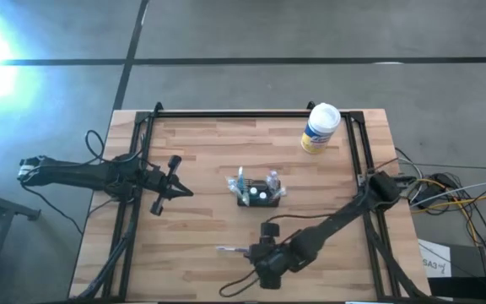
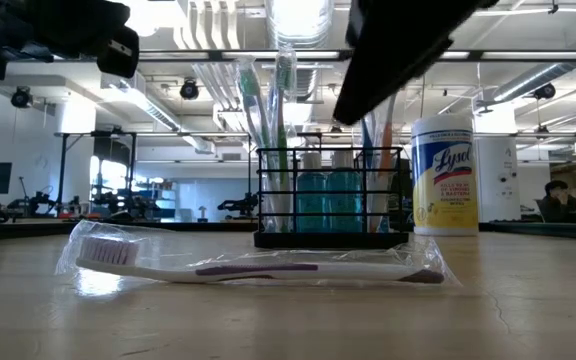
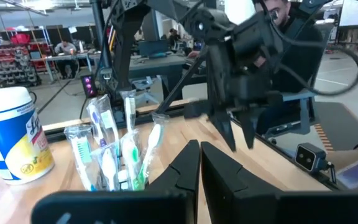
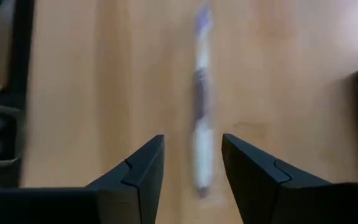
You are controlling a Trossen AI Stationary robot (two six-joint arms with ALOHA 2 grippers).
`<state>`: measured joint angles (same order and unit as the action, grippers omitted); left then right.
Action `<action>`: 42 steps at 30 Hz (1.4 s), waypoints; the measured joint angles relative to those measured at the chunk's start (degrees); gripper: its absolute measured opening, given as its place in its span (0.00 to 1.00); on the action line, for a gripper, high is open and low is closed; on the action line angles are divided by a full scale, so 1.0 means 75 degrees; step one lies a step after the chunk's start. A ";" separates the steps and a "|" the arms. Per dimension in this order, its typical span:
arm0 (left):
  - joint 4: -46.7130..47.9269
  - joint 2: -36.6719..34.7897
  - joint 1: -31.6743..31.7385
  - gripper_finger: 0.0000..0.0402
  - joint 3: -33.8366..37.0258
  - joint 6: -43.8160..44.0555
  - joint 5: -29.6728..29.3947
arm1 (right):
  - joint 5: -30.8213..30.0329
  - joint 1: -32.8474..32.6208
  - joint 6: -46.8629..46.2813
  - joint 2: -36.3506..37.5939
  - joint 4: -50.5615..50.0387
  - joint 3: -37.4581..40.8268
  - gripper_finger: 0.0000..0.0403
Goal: Pick & Place toothbrushing station
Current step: Put the purple toothbrush into the black mesh organizer
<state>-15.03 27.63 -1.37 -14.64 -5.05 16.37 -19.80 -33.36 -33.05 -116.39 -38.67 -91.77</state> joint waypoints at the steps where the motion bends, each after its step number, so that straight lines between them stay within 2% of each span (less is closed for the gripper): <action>1: 0.0002 0.0002 -0.0002 0.05 -0.0001 -0.0005 0.0001 | 0.0388 0.0062 -0.0005 -0.0112 0.0089 -0.0002 0.40; 3: 0.0008 0.0013 0.0000 0.05 -0.0002 -0.0007 0.0011 | 0.0672 0.0131 -0.0001 -0.0306 0.0289 -0.0015 0.40; 23: 0.0070 0.0030 0.0000 0.05 -0.0002 0.0465 0.0036 | 0.0850 0.0547 0.0734 -0.1062 -0.0056 0.0032 0.42; 36: 0.0068 0.0030 0.0000 0.05 -0.0002 0.1022 0.0036 | 0.1186 0.0692 0.0950 -0.1040 0.0103 0.0440 0.32; 39: 0.0070 0.0033 0.0000 0.05 -0.0002 0.1059 0.0034 | 0.1267 0.0732 0.1116 -0.1033 0.0119 0.0460 0.26; 42: 0.0070 0.0033 0.0000 0.05 -0.0002 0.1059 0.0035 | 0.1265 0.0745 0.1428 -0.1033 0.0088 0.0435 0.17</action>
<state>-14.50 27.88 -1.37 -14.66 2.89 16.64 -10.31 -27.77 -22.34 -124.14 -38.01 -88.50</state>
